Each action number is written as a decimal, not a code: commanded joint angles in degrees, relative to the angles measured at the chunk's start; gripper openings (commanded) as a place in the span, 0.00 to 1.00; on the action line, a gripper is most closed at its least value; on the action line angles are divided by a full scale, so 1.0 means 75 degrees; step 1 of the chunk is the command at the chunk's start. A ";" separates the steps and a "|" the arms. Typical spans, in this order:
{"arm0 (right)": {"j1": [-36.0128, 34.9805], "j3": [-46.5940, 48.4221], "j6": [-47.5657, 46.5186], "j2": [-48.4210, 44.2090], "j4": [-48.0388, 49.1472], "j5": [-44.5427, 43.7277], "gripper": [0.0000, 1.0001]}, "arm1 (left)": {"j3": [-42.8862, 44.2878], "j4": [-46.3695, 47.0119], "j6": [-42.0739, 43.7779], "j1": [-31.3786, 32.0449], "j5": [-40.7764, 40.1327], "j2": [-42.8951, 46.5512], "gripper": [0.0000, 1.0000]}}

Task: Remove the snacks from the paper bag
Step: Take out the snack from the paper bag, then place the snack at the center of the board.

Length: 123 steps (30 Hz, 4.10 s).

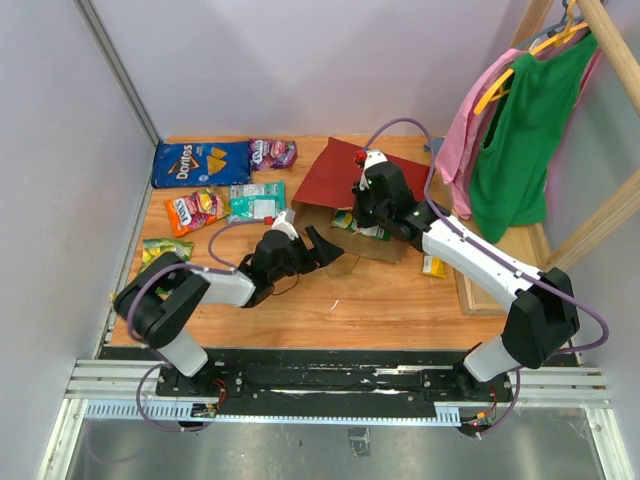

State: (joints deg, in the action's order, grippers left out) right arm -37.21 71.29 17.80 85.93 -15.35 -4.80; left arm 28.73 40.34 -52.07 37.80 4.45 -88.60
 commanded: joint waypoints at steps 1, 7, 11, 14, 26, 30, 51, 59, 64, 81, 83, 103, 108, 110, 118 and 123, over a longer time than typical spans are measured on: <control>0.0060 0.0105 -0.0031 -0.0258 -0.0146 -0.0284 0.01 | 0.0864 0.2003 -0.0750 0.0196 -0.0415 -0.1124 0.84; 0.0059 -0.0024 -0.0200 -0.0420 -0.0171 -0.0591 0.01 | 0.1396 0.3100 -0.1572 0.0222 -0.0558 -0.2381 0.79; 0.0054 -0.0050 -0.0231 -0.0391 -0.0157 -0.0604 0.01 | 0.1668 0.3174 -0.2167 0.0244 -0.0793 -0.2951 0.72; 0.0055 -0.0066 -0.0221 -0.0360 -0.0147 -0.0585 0.01 | 0.1696 0.2906 -0.2551 0.0304 -0.1290 -0.3209 0.69; 0.0063 -0.0240 -0.0296 -0.0477 -0.0102 -0.0719 0.01 | 0.2268 0.1743 -0.3192 0.0723 -0.3199 -0.3667 0.68; 0.0065 -0.0418 -0.0370 -0.0658 0.0014 -0.0892 0.01 | 0.2877 0.0538 -0.3470 0.0857 -0.3573 -0.3793 0.68; 0.0087 -0.0781 -0.0365 -0.1279 0.0407 -0.1242 0.01 | 0.5664 -0.3574 -0.4848 0.1311 -0.5649 -0.4735 0.70; 0.0100 -0.0830 -0.0434 -0.1414 0.0377 -0.1305 0.01 | 0.6566 -0.4142 -0.4794 0.1311 -0.5990 -0.5222 0.70; 0.0133 -0.0915 -0.0497 -0.1526 0.0375 -0.1339 0.01 | 0.6427 -0.3523 -0.4417 0.1217 -0.6196 -0.5275 0.48; 0.0227 -0.1001 -0.0374 -0.1508 0.0496 -0.1414 0.01 | 0.3915 0.0135 -0.1005 0.0151 -0.3206 -0.2799 0.01; 0.0229 -0.0913 -0.0283 -0.1427 0.0469 -0.1418 0.01 | 0.3669 0.0240 -0.0709 0.0154 -0.2841 -0.2326 0.01; 0.0227 -0.0113 0.0071 -0.0929 0.0159 -0.1550 0.01 | 0.3491 -0.4231 0.1228 -0.0083 -0.1056 0.2191 0.01; 0.0227 -0.0014 0.0139 -0.0784 0.0191 -0.1468 0.01 | 0.3100 -0.5634 0.1665 -0.0083 -0.0065 0.3287 0.00; 0.0227 0.0017 0.0155 -0.0781 0.0215 -0.1441 0.01 | 0.2569 -0.5887 0.1415 -0.0083 -0.0003 0.3885 0.01; 0.0227 -0.0042 0.0246 -0.0869 0.0244 -0.1389 0.01 | 0.1782 -1.1022 -0.3225 -0.0083 -0.6687 0.6664 0.01; 0.0227 0.0021 0.0275 -0.0767 0.0239 -0.1315 0.01 | 0.2474 -1.3511 -0.5526 -0.0083 -0.7679 0.6879 0.01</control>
State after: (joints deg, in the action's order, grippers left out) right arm -36.64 69.60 18.94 79.79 -14.00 -14.52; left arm 42.06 -42.83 -73.82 37.21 -37.78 -37.30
